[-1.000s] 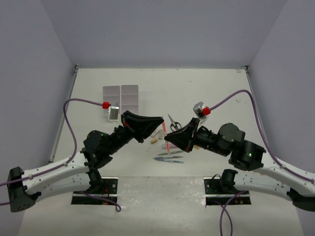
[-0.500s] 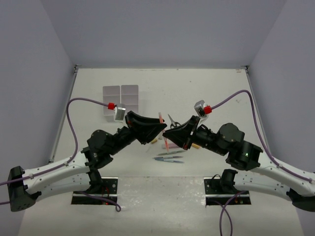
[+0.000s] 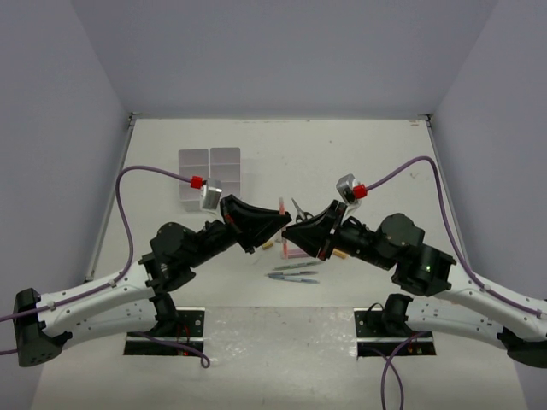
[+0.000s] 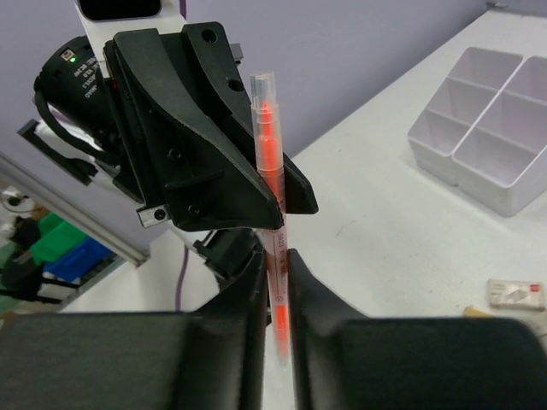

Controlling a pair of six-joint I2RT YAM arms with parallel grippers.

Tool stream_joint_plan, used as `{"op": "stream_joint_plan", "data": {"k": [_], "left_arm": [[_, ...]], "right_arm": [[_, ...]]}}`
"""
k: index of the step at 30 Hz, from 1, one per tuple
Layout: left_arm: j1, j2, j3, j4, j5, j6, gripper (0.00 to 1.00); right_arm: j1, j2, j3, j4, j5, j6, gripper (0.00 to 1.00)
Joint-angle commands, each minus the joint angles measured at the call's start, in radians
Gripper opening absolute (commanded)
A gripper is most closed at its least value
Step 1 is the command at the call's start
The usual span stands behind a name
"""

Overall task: Sort the stationery into containers
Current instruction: Close the pen cap on the pen.

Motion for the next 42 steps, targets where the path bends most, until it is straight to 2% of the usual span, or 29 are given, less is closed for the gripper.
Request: {"op": "stream_joint_plan", "data": {"k": [1,4,13,16,22,23,25,26,29,31,35,38,42], "left_arm": [[0.005,0.004,0.038,-0.034,0.093,0.086,0.00],[0.005,0.003,0.049,-0.041,0.112,0.089,0.00],[0.005,-0.022,0.042,-0.040,0.073,0.071,0.00],[0.005,-0.039,0.040,-0.044,0.053,0.072,0.00],[0.005,-0.048,0.042,-0.036,0.045,0.061,0.00],[0.005,-0.047,0.044,-0.036,0.045,0.059,0.00],[0.005,-0.044,0.045,-0.034,0.047,0.057,0.00],[0.005,-0.039,0.044,-0.034,0.046,0.054,0.00],[0.005,-0.039,0.041,-0.033,0.045,0.054,0.00],[0.005,-0.043,0.039,-0.037,0.039,0.061,0.00],[0.004,-0.040,0.065,-0.105,0.005,0.087,0.26],[0.005,-0.033,0.087,-0.143,0.007,0.101,0.38],[0.005,-0.041,0.102,-0.161,0.015,0.114,0.66]], "right_arm": [[0.006,0.013,0.065,0.060,-0.080,-0.026,0.37],[0.007,0.051,0.076,0.047,-0.135,-0.039,0.49],[0.005,0.085,0.077,0.065,-0.146,-0.043,0.48],[0.007,0.097,0.066,0.065,-0.159,-0.039,0.38],[0.007,0.136,0.058,0.064,-0.173,-0.037,0.36],[0.006,0.139,0.057,0.066,-0.174,-0.038,0.33],[0.007,0.143,0.056,0.093,-0.172,-0.036,0.21],[0.005,0.144,0.056,0.096,-0.168,-0.035,0.06],[0.007,0.140,0.062,0.090,-0.157,-0.036,0.00],[0.007,0.135,0.061,0.085,-0.145,-0.036,0.00],[0.006,0.110,0.042,0.082,-0.116,-0.037,0.00],[0.007,0.101,0.040,0.077,-0.101,-0.038,0.00],[0.007,0.099,0.047,0.065,-0.092,-0.042,0.00]]}}
